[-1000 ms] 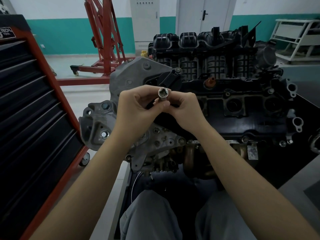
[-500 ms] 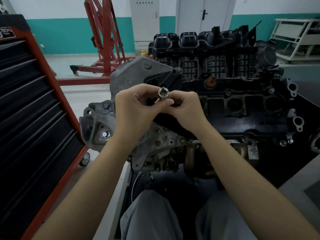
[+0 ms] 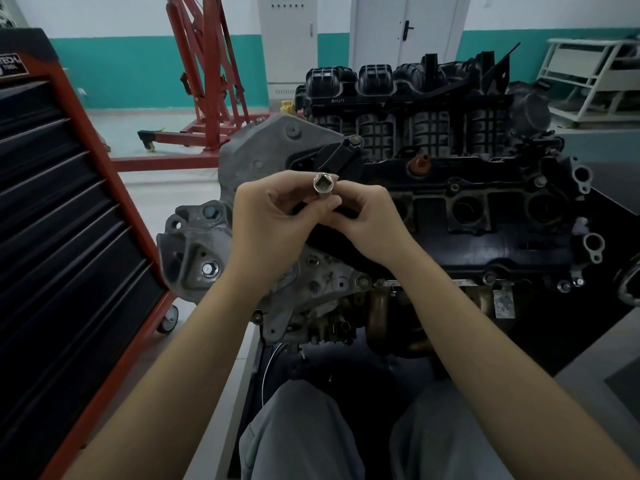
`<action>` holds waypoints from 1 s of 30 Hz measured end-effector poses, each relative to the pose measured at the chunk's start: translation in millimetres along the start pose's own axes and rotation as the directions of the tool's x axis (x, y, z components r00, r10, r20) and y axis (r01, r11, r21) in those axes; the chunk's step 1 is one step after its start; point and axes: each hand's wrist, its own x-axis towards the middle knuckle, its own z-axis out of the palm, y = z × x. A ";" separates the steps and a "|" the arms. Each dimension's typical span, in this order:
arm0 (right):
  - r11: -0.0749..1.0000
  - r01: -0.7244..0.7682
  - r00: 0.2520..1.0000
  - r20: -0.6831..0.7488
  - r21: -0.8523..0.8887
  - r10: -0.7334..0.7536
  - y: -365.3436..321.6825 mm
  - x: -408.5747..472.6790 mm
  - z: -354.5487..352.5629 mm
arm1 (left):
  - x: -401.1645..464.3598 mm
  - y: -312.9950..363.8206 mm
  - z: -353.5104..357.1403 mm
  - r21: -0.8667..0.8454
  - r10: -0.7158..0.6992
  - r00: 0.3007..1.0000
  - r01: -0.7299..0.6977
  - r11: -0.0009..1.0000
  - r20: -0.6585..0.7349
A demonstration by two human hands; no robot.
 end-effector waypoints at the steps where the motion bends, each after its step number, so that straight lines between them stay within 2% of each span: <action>1: 1.000 0.002 1.000 0.011 -0.004 -0.002 0.1 0.2 0.0 | -0.3 -0.1 -0.4 -0.041 -0.021 1.000 0.022 0.999 0.017; 4: 1.000 0.004 0.999 -0.034 0.018 -0.003 1.0 0.0 0.9 | -1.3 1.0 -0.9 -0.049 -0.033 0.997 0.036 0.998 0.065; 8: 0.999 0.000 0.998 -0.067 0.054 0.004 0.9 -0.7 0.5 | -0.5 0.6 1.8 0.104 0.038 0.999 -0.036 0.994 -0.023; 10: 1.000 0.004 0.999 -0.036 0.020 -0.004 0.7 -0.5 -0.4 | 0.0 0.3 2.4 0.079 0.034 0.998 -0.031 0.996 -0.046; 14: 1.000 -0.009 1.000 -0.010 -0.024 0.009 1.2 0.6 1.1 | 1.5 0.8 0.0 -0.036 -0.034 0.999 0.035 0.999 0.034; 18: 0.999 -0.022 0.997 -0.069 0.029 0.024 1.4 -0.1 0.2 | 2.6 4.5 -1.2 0.043 -0.007 1.000 0.006 0.999 0.010; 21: 0.999 -0.019 0.998 -0.056 0.029 0.021 0.7 -0.4 0.0 | 2.4 5.5 -2.6 0.092 0.015 1.000 -0.013 0.996 -0.015; 24: 1.000 -0.020 1.000 -0.005 -0.008 0.020 0.8 0.6 0.8 | 2.1 5.2 -3.7 0.031 -0.012 1.000 0.013 0.999 -0.012; 26: 1.000 -0.030 0.999 -0.020 0.006 0.030 1.0 0.7 0.8 | 1.6 5.9 -4.5 -0.007 -0.034 0.999 0.034 0.999 0.013; 30: 1.000 -0.006 0.998 -0.064 0.000 0.006 0.3 0.1 1.3 | 1.3 6.5 -1.6 0.104 0.005 1.000 -0.004 0.995 -0.003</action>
